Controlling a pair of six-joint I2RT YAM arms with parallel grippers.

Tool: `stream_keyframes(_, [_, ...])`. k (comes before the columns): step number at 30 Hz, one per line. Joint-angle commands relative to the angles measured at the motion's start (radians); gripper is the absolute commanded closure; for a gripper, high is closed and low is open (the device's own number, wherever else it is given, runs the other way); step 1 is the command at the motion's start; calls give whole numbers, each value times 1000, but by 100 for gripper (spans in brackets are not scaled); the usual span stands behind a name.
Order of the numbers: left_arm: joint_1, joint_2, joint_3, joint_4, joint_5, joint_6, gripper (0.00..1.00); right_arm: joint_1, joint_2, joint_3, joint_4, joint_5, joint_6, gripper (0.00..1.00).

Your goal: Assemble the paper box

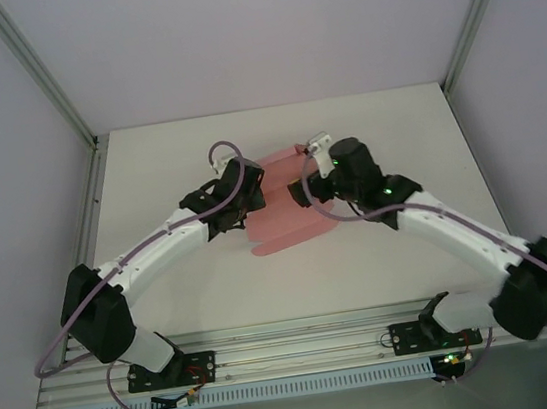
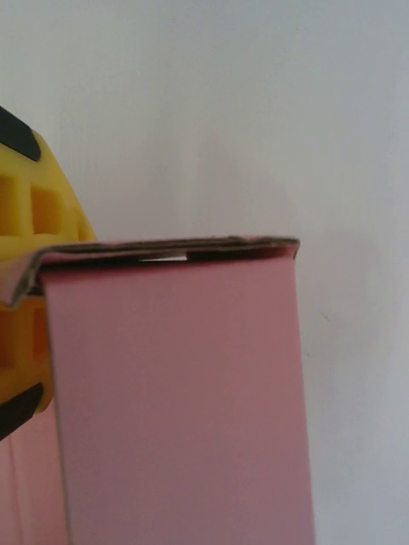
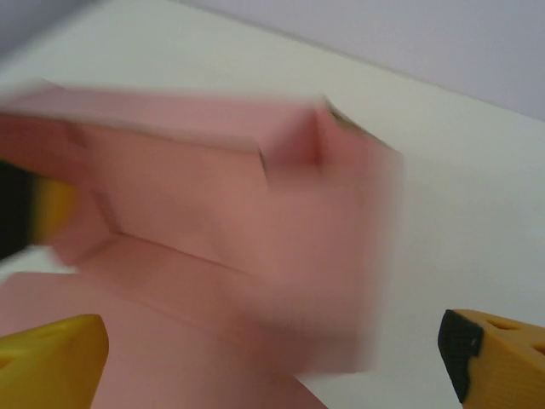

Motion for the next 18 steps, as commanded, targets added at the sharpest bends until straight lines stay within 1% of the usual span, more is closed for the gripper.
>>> stream_keyframes(1, [40,41,53,9,43,234,100,-60,-141,-46,58,-231,130,0])
stream_keyframes(3, [70,88,104,-40,110,352,100,-125,-219,-86,63,-293,203,0])
stream_keyframes(5, [76,154,184,-119,119,446,100,-191,-272,-110,33,-306,269,0])
stream_keyframes(6, [75,182,218,-150,97,474,100,-222,-284,-110,7,-307,287,0])
stream_keyframes(8, [77,224,259,-184,68,500,100,-254,-274,-95,-55,-288,308,0])
stream_keyframes(9, [79,233,268,-187,70,498,100,-256,-255,-83,-89,-306,292,0])
stream_keyframes(10, [78,235,273,-187,88,489,100,-256,-223,-69,-129,-345,264,0])
stream_keyframes(11, [80,234,272,-183,117,487,100,-255,-196,-62,-157,-356,246,0])
stream_keyframes(12, [79,227,265,-171,143,479,100,-259,-174,-61,-171,-319,250,0])
stream_keyframes(13, [79,215,254,-156,169,474,100,-290,-154,-66,-176,-309,237,0])
stream_keyframes(14, [80,203,240,-139,185,470,100,-339,-141,-76,-166,-341,233,0])
stream_keyframes(15, [80,188,225,-123,194,468,100,-411,-130,-91,-141,-385,262,1])
stream_keyframes(16, [80,175,210,-111,206,465,100,-504,-114,-108,-101,-480,297,4])
stream_keyframes(17, [80,163,196,-99,213,460,100,-581,-101,-132,-47,-611,309,8])
stream_keyframes(18, [82,152,181,-89,221,456,100,-636,-87,-160,17,-731,316,11])
